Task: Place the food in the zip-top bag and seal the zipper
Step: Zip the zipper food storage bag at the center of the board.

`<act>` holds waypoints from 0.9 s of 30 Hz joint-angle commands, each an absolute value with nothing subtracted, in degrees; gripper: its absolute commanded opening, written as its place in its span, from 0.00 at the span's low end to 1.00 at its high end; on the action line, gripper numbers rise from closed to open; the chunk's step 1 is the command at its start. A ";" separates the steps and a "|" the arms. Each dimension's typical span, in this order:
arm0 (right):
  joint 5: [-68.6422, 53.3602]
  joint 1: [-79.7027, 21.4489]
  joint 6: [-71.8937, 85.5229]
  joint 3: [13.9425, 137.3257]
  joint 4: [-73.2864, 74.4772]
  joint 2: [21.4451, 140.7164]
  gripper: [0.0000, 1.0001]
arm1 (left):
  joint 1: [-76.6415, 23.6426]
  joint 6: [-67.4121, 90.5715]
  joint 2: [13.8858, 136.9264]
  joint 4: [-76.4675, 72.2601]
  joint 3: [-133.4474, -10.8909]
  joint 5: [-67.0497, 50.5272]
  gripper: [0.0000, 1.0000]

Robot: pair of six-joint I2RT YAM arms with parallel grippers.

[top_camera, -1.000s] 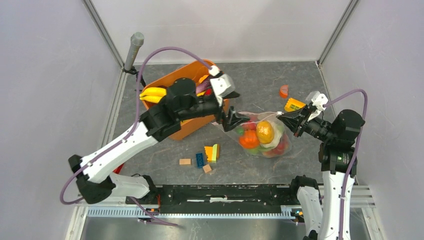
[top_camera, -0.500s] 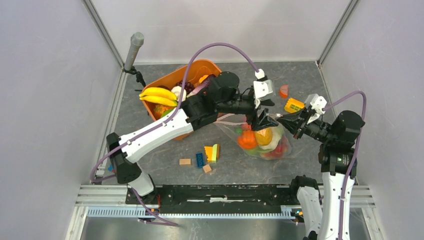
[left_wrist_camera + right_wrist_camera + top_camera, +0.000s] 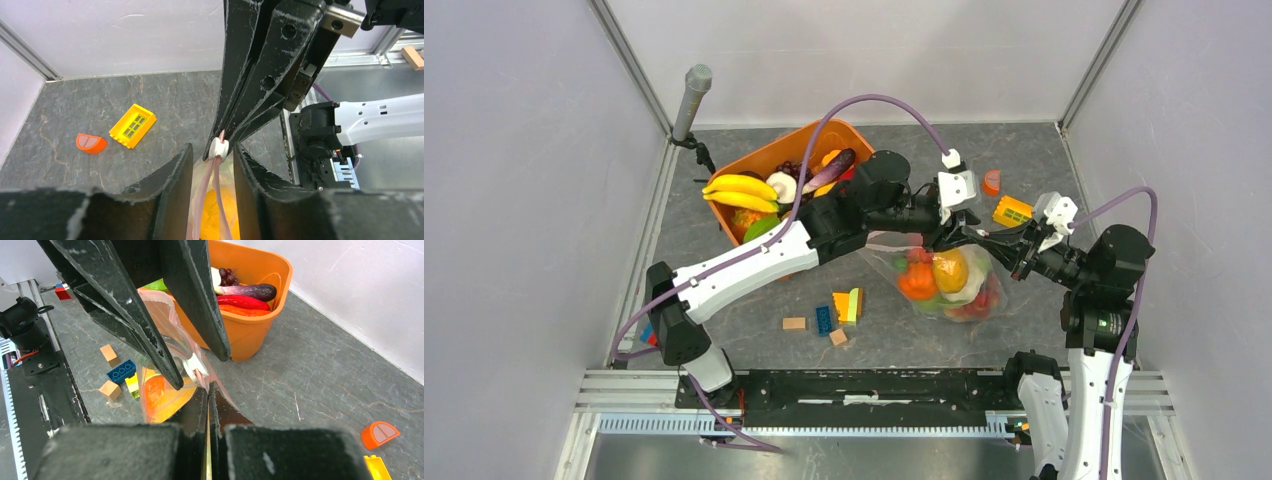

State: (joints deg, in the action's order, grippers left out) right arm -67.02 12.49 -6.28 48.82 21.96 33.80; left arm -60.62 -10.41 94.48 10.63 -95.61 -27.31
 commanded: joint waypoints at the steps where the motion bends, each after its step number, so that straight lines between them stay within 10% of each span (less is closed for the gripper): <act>1: -68.09 12.60 -6.59 49.22 19.37 33.23 0.00 | -60.99 -14.77 93.14 9.65 -95.26 -28.37 0.39; 16: -66.77 12.60 -6.06 49.48 18.67 33.19 0.00 | -61.52 -16.25 93.54 13.00 -97.05 -28.56 0.04; 27: -63.47 12.57 -6.15 50.23 18.93 33.97 0.00 | -61.35 -19.24 89.04 14.90 -91.98 -23.93 0.02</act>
State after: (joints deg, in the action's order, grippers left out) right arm -65.47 12.43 -6.24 48.82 21.98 33.95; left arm -61.28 -16.34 93.67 13.08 -94.32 -26.02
